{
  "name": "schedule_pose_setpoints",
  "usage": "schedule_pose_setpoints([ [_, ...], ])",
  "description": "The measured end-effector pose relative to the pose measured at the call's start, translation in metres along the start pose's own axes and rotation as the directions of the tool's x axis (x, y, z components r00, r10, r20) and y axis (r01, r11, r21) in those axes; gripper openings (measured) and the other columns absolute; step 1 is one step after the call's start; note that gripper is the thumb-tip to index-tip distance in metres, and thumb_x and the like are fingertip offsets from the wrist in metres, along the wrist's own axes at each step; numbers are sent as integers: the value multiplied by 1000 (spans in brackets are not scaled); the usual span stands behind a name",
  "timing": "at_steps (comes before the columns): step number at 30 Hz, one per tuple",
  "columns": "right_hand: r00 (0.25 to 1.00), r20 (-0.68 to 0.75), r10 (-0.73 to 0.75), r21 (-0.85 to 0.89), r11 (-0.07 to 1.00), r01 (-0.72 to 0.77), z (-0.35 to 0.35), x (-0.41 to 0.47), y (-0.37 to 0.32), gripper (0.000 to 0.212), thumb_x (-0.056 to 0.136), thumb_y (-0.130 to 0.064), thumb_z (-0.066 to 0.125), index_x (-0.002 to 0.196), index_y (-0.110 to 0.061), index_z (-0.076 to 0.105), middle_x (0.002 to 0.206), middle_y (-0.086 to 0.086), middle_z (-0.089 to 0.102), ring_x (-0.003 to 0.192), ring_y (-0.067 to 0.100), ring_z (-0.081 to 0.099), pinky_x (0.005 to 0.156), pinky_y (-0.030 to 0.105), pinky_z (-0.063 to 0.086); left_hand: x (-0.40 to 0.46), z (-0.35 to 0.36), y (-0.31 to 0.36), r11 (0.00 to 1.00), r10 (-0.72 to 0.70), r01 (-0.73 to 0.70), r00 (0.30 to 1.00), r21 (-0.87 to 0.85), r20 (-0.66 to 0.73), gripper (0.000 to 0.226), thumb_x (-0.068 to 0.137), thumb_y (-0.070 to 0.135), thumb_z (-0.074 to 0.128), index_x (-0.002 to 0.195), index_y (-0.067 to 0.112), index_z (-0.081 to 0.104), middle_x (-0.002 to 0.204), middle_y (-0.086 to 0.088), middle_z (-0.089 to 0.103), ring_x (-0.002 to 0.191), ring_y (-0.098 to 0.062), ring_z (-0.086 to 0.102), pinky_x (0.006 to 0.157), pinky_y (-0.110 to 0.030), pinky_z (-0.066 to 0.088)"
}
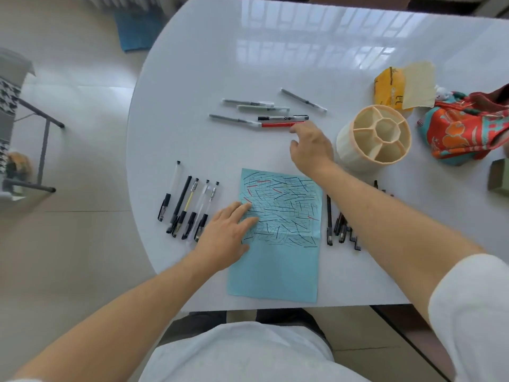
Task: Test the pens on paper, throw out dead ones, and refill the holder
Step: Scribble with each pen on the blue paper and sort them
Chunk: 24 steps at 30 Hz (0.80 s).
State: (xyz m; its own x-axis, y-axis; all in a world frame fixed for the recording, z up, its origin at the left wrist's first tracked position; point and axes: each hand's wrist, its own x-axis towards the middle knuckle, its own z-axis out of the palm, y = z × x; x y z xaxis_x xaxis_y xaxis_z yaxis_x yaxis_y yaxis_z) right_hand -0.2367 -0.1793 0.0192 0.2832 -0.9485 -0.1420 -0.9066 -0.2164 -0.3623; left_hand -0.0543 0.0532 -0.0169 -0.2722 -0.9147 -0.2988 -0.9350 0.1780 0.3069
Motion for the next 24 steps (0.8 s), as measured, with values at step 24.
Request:
schedule_pose_setpoints([
  [24, 1000, 23, -6, 52, 999, 5, 5, -7, -5, 20, 85, -17, 59, 103, -12, 66, 109, 11, 64, 94, 31, 64, 85, 41, 53, 5, -6, 0, 1000, 8, -7, 1000, -16, 25, 69, 78, 31, 69, 142, 30, 44, 161, -1, 25, 149, -25, 16, 118, -41, 26],
])
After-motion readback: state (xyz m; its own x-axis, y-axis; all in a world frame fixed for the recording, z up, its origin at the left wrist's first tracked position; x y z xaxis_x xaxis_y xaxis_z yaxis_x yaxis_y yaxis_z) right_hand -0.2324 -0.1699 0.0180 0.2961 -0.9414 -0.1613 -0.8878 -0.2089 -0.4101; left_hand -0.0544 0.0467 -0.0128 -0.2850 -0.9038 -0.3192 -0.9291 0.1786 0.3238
